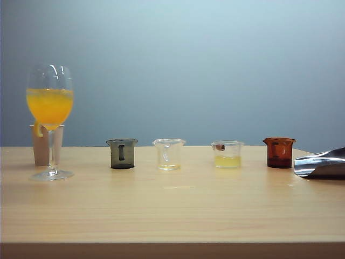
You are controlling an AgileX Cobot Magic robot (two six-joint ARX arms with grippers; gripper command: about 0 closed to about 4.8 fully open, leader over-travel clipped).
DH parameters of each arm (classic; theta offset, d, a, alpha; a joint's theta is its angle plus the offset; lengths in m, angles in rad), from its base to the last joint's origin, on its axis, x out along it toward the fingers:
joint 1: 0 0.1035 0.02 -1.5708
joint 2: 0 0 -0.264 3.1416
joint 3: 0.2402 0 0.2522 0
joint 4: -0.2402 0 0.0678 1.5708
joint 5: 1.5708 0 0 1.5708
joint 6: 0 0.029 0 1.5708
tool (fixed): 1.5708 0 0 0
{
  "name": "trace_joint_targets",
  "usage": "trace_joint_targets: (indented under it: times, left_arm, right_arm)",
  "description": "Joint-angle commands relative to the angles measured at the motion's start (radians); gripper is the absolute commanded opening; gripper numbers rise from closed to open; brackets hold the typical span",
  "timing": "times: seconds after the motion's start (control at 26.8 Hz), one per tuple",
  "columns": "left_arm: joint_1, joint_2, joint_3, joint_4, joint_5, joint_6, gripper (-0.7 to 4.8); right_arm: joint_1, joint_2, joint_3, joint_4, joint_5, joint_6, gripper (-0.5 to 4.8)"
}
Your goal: Pick up the third measuring cup from the left, pour the pineapple juice inside into the goblet, and finally put the measuring cup back in its original place.
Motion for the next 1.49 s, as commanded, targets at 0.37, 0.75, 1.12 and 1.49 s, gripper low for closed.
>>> trace_joint_targets:
  times: [0.37,0.75,1.12,1.49]
  left_arm:
    - [0.000,0.000,0.047,-0.006,-0.001,0.000,-0.05]
    - [-0.001,0.261,0.395,-0.153,0.007,-0.003,-0.05]
    - [-0.111,0.735,0.766,-0.092,0.154,0.007,-0.05]
    - [-0.451,0.922,0.907,-0.307,0.082,0.135,-0.05]
  right_arm:
    - [0.002,0.000,0.048,-0.002,-0.001,-0.003,-0.06]
    - [0.002,0.194,0.382,-0.039,-0.010,0.001,-0.06]
    - [0.062,0.563,0.624,0.098,-0.008,0.002,-0.06]
    - [0.486,1.027,0.623,0.379,0.206,0.013,-0.06]
